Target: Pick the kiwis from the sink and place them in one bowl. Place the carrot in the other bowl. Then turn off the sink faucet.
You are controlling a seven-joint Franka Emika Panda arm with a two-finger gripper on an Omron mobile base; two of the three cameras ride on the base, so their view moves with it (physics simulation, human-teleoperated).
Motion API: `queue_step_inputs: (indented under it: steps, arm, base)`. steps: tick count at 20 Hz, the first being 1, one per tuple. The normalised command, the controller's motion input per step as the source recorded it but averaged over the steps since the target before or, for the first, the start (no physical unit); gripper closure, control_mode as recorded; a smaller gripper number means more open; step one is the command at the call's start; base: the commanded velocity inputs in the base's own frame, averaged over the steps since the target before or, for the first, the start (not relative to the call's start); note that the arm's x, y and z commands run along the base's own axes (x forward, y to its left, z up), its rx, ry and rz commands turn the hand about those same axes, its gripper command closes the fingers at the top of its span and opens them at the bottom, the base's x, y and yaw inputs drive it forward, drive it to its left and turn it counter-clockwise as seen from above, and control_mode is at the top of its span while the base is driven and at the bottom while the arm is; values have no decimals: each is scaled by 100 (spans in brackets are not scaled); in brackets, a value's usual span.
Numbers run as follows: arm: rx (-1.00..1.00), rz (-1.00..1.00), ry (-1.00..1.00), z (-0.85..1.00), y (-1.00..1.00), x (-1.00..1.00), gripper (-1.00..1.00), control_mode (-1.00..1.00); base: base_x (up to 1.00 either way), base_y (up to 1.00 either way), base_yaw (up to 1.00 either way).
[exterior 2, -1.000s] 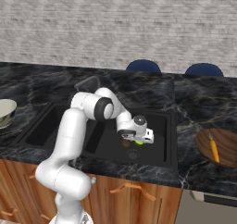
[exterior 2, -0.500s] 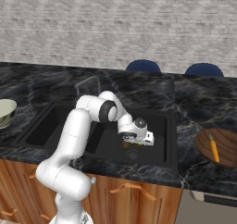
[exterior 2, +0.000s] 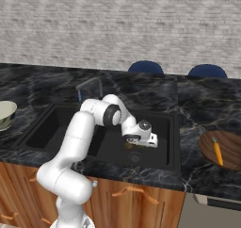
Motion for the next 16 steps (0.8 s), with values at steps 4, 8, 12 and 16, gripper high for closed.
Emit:
queue_step_inputs:
  steps: [4,8,12,16]
  arm:
    - [0,0,-7,46,0,-13,100,-100]
    - [0,0,-9,59,0,-17,100,-100]
    - [0,0,-2,56,1,-16,100,-100]
    - [0,0,0,55,6,-18,100,-100]
  base:
    - [0,0,0]
    - [0,0,0]
    - [0,0,0]
    - [0,0,0]
